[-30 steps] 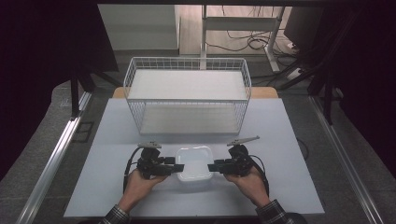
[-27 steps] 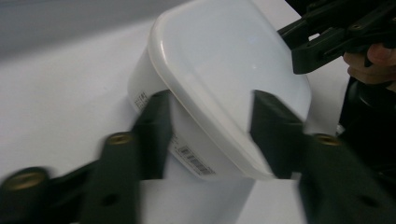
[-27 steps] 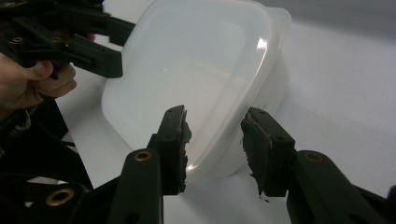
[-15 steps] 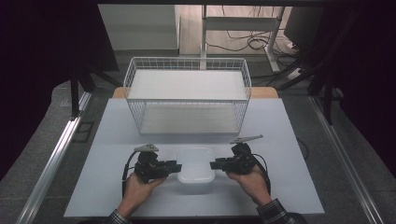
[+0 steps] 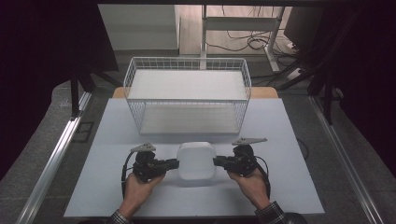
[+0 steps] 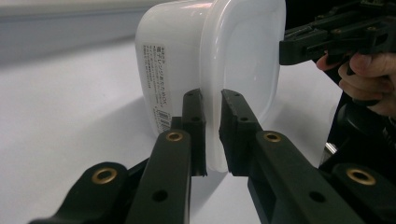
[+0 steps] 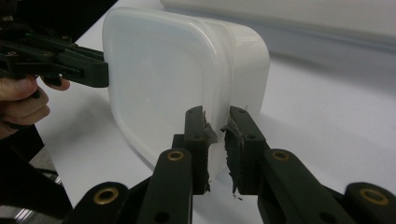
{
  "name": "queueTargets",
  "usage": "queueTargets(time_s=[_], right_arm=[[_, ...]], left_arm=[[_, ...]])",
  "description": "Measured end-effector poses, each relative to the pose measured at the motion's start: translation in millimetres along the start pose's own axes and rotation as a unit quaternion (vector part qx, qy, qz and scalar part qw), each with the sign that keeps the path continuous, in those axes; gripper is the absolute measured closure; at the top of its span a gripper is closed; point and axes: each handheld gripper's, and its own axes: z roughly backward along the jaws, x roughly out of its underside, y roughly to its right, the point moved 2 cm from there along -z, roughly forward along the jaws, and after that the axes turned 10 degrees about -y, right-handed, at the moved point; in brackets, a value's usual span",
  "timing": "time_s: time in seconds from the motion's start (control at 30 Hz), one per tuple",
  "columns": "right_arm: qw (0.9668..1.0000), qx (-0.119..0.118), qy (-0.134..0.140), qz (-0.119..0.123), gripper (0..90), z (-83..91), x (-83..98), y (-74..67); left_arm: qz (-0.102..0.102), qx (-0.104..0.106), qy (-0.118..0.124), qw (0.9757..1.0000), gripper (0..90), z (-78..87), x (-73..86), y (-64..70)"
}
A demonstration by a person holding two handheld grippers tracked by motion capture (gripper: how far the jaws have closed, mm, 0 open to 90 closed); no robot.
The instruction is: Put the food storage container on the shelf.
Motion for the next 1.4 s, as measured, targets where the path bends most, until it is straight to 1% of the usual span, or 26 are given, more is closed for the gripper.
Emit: queueTargets(time_s=[0.13, 0.37, 0.57, 0.73, 0.87, 1.07, 1.2, 1.4], right_arm=[[0.9997, 0.007, 0.02, 0.011, 78.6, 6.1, -4.2, -5.0], [0.9984, 0.014, 0.046, 0.03, 78.8, 14.3, -17.8, -12.1], [0.9967, 0.015, 0.067, 0.044, 78.9, 23.5, -34.5, -15.3], [0.9952, 0.014, 0.082, 0.051, 78.9, 33.4, -50.0, -18.2], [0.9939, 0.014, 0.093, 0.058, 79.0, 39.9, -63.6, -19.4], [0.9922, 0.01, 0.107, 0.062, 79.1, 47.6, -82.5, -21.9], [0.9907, 0.009, 0.117, 0.069, 79.2, 54.0, -97.2, -26.3], [0.9892, 0.009, 0.126, 0.074, 79.2, 62.3, -118.8, -32.1]], left_arm=[[-0.01, -0.011, 0.014, 0.9998, 81.3, 6.6, -6.3, 3.3], [-0.015, -0.018, 0.034, 0.9991, 81.3, 16.7, -17.3, 4.6], [-0.034, -0.03, 0.048, 0.9978, 81.4, 31.3, -37.5, 8.7], [-0.049, -0.034, 0.054, 0.9968, 81.4, 42.5, -54.7, 10.6], [-0.051, -0.037, 0.061, 0.9962, 81.3, 50.4, -68.1, 11.0], [-0.061, -0.041, 0.073, 0.9946, 81.2, 65.3, -86.8, 11.4], [-0.061, -0.04, 0.08, 0.9941, 81.2, 74.8, -97.4, 11.3], [-0.07, -0.045, 0.09, 0.9925, 81.2, 91.2, -116.4, 11.7]])
